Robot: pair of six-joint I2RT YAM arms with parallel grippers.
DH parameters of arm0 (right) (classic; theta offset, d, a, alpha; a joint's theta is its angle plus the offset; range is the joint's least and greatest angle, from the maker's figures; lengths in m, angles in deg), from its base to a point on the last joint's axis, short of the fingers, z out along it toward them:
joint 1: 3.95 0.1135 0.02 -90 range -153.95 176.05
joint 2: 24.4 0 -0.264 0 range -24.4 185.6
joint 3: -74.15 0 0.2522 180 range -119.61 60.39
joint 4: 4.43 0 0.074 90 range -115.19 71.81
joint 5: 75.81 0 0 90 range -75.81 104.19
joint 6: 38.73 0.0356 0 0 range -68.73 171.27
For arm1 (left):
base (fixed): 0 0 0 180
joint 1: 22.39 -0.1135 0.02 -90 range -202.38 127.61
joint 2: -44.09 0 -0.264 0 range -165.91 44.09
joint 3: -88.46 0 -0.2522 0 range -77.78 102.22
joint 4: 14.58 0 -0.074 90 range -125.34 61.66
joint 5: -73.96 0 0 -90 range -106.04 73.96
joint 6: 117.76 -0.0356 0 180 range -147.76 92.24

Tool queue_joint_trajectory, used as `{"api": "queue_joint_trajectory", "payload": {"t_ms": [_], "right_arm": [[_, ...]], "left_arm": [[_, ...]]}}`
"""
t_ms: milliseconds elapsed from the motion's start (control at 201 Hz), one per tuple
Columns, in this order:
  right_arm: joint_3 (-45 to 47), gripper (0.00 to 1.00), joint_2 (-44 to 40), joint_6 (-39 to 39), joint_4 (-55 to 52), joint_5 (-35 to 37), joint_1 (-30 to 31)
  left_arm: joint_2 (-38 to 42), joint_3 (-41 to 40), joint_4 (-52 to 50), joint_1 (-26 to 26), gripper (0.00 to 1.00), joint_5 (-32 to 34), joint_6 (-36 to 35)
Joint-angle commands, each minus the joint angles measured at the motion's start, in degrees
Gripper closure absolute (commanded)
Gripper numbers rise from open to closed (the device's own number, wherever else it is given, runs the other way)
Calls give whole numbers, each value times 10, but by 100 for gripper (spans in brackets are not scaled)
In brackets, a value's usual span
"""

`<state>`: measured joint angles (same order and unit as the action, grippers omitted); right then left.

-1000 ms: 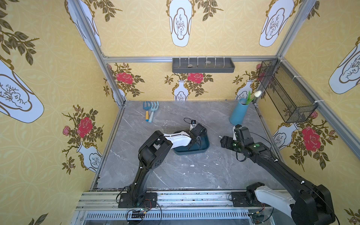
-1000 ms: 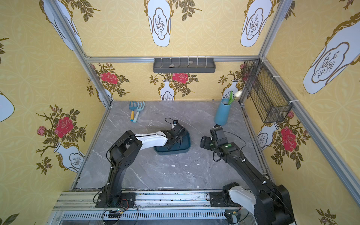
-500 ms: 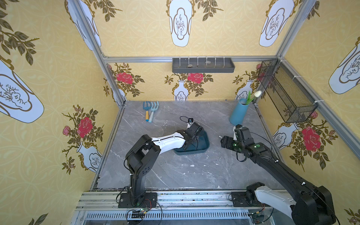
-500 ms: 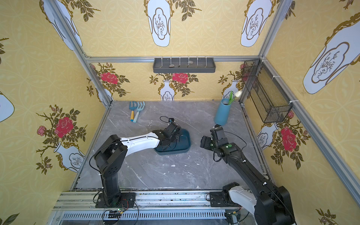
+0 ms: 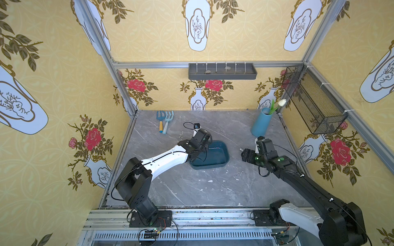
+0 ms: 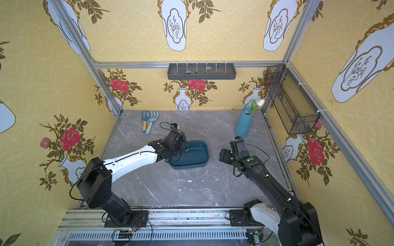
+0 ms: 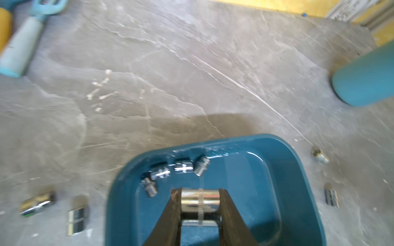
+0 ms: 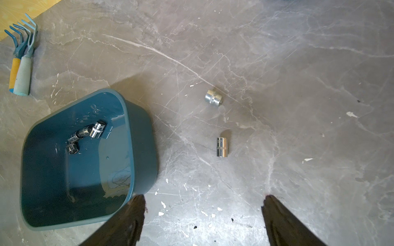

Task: Take out the socket from the storage box
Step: Place the socket head at the center of the board.

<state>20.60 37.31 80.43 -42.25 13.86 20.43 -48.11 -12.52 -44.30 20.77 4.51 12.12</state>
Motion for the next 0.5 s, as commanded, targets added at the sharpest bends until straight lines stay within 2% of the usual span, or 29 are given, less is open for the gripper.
{"api": "queue_joint_trajectory", "payload": {"t_ms": [0,194,493], "right_arm": [[-3,10,2,9,10,-5,0],[-5,9,7,9,12,-7,-1],[-5,9,9,9,9,-7,0]], "left_arm": [[14,-21,-8,-29,70,6,-3],[21,-63,18,-83,70,-18,5],[-8,-92,37,-128,70,-33,10]]}}
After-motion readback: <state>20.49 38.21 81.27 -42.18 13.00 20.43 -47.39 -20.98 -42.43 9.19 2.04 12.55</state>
